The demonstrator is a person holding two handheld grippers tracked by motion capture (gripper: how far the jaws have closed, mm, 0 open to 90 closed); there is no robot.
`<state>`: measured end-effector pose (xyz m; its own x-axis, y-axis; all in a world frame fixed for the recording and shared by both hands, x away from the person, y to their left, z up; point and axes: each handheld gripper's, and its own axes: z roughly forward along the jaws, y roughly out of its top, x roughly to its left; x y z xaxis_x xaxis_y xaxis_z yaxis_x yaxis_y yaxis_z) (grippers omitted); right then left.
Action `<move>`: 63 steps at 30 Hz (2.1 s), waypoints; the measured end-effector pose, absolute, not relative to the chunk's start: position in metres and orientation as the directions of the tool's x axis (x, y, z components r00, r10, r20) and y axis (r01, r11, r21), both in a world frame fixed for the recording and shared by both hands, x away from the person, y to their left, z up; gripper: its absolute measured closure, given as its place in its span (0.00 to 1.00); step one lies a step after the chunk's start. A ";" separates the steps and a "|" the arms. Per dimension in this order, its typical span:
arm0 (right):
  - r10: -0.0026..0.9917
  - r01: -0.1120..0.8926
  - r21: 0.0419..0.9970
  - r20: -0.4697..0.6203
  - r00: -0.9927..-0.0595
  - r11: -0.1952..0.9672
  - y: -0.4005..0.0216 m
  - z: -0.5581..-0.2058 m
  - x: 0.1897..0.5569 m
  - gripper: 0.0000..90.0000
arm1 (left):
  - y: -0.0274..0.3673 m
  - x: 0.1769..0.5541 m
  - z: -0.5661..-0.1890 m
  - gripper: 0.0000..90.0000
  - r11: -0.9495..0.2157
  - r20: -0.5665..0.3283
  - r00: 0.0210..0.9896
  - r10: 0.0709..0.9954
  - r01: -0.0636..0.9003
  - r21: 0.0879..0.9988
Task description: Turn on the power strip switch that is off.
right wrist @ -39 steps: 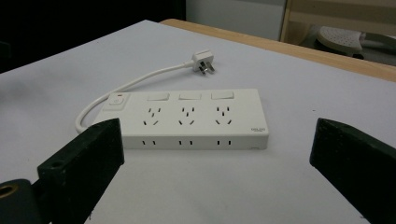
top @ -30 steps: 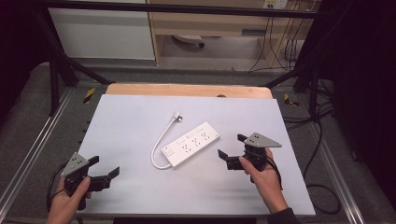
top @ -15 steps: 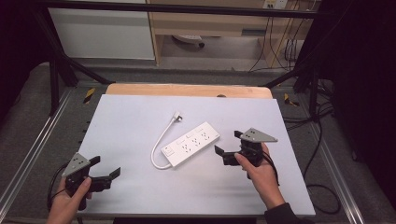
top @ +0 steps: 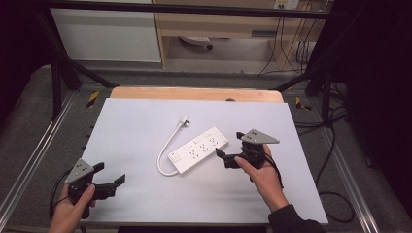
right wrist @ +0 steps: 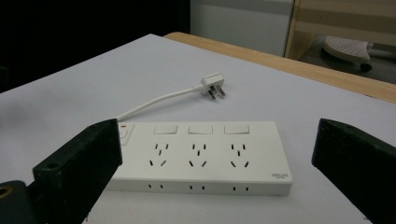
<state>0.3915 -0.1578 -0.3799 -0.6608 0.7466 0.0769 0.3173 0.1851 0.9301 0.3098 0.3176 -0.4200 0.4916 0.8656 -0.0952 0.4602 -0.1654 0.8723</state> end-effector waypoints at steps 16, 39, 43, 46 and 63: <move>0.748 0.303 0.937 0.077 -0.659 0.170 -0.132 -0.377 0.406 0.03 | 0.317 0.310 -0.420 0.07 -0.172 -0.092 0.496 0.864 0.460 0.871; 0.762 0.291 0.947 0.085 -0.642 0.140 -0.107 -0.383 0.423 0.28 | 0.316 0.310 -0.420 0.07 -0.179 -0.088 0.500 0.862 0.461 0.869; 0.764 0.295 0.944 0.083 -0.640 0.145 -0.103 -0.385 0.426 0.31 | 0.316 0.310 -0.420 0.07 -0.184 -0.084 0.502 0.861 0.461 0.868; 0.765 0.303 0.941 0.082 -0.638 0.152 -0.100 -0.387 0.428 0.34 | 0.316 0.310 -0.420 0.07 -0.185 -0.084 0.502 0.861 0.462 0.868; 0.765 0.380 0.896 0.073 -0.639 0.232 -0.085 -0.395 0.437 0.67 | 0.315 0.310 -0.421 0.07 -0.193 -0.080 0.508 0.858 0.462 0.865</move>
<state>0.4367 -0.0848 -0.3951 -0.6394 0.7654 0.0729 0.3795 0.2318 0.8957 0.3103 0.3150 -0.4207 0.5079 0.8577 -0.0798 0.4622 -0.1932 0.8655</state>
